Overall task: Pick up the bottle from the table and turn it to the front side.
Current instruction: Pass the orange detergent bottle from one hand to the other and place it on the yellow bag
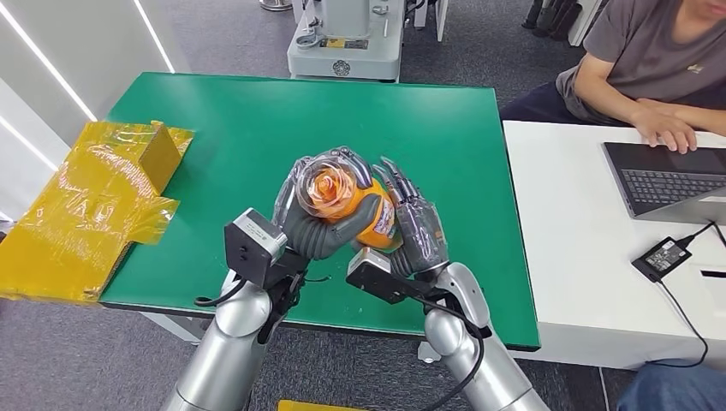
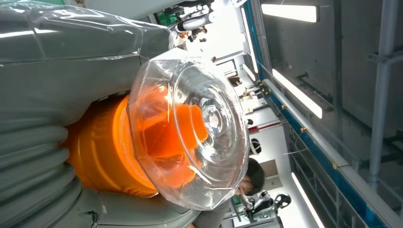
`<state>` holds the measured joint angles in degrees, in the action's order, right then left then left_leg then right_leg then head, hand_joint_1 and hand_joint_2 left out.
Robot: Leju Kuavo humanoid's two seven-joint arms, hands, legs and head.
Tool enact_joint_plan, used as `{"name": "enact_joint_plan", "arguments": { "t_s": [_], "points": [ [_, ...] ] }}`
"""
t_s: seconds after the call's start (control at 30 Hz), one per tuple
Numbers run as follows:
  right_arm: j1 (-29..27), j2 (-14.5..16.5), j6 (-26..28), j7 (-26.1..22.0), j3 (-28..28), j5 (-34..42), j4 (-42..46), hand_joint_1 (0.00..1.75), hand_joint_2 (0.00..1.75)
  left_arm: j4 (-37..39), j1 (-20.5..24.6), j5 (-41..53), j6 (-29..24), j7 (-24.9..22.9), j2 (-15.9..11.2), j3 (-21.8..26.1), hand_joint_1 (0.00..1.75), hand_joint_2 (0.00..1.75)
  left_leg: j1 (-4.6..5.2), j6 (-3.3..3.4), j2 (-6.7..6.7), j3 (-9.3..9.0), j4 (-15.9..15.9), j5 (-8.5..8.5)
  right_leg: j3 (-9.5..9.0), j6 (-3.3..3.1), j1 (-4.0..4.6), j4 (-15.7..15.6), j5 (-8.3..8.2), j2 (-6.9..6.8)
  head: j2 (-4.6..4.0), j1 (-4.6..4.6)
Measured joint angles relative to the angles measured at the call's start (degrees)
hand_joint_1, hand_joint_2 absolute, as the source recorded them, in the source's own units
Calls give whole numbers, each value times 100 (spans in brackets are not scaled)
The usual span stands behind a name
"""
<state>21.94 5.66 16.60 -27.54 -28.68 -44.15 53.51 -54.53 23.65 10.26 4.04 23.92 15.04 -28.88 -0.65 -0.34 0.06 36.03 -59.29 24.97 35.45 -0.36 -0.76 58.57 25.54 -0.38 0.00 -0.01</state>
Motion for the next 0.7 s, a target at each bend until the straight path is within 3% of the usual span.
{"name": "enact_joint_plan", "arguments": {
  "t_s": [0.33, 0.7],
  "points": [
    [-243, 0, 268, -27, 28, 429, 323, 0, 175, -2, 0, -43, -33, 8, 1, 32, 175, 175, 0, 0, -1, 0, 0, 0, 0, 0, 0, 0, 0, -1, 0, 0],
    [-798, -4, 585, -262, -132, 1268, 1527, 0, 175, 0, -62, -160, -155, 8, -52, 49, 175, 175, 0, 0, 0, 1, 1, 1, 0, 1, 0, 0, 1, 0, 0, 0]
  ]
}}
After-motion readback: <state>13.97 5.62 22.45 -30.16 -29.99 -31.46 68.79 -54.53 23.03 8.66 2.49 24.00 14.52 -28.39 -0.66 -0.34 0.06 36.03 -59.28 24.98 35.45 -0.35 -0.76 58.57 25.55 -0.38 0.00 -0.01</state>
